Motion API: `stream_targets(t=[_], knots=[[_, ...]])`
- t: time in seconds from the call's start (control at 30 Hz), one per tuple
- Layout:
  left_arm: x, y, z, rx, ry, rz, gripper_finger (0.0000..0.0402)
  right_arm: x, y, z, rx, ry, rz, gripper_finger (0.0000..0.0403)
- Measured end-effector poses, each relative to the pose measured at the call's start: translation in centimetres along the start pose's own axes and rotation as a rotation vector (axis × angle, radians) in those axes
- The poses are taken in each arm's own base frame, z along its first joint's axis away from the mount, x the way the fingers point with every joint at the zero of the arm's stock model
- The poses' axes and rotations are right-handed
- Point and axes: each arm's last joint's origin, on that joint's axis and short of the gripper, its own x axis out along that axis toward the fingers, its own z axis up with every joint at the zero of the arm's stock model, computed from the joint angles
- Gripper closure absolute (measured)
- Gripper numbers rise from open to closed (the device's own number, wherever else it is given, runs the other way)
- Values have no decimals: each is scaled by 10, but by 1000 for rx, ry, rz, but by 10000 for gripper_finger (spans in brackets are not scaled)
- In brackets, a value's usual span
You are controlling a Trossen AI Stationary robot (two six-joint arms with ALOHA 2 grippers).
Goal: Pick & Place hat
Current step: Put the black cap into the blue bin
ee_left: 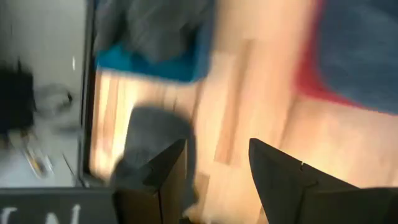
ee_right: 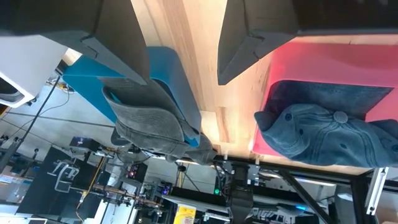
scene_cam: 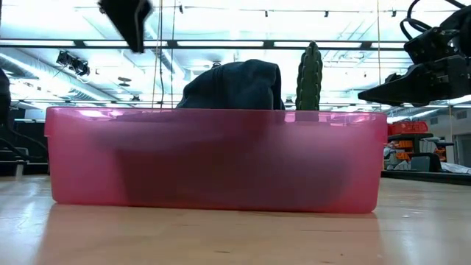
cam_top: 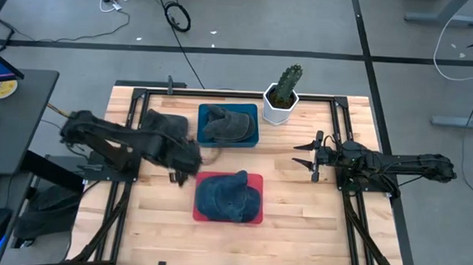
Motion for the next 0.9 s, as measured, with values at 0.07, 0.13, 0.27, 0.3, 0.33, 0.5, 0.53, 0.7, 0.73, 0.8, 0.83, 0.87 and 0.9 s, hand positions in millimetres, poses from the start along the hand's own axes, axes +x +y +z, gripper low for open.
stream_targets(t=[0.07,0.13,0.27,0.3,0.33,0.5,0.53,0.7,0.73,0.8,0.83,0.87,0.9], knots=[[6,15,-15,-103,23,16,225,0,0,0,0,0,0,210],[14,28,-30,-200,46,33,225,0,0,0,0,0,0,210],[30,52,-56,-407,54,78,225,0,0,0,0,1,0,210],[36,57,-61,-448,60,86,225,0,0,0,0,0,0,210],[41,63,-66,-497,60,94,225,0,0,0,0,0,0,210],[67,85,-82,-673,118,150,225,0,0,0,0,0,0,210],[74,88,-83,-703,125,159,225,0,0,0,0,0,0,210],[106,98,-85,-778,134,65,225,0,0,0,0,-4,-1,210],[112,100,-86,-797,131,42,225,0,0,0,0,-4,-1,210],[121,105,-90,-828,130,34,225,0,0,0,0,-5,-1,210],[126,107,-92,-840,134,39,225,0,0,0,0,-5,-1,210],[130,109,-96,-856,150,48,225,0,0,1,0,-5,-1,210],[134,111,-99,-873,166,55,225,0,0,1,0,-6,-1,210]])
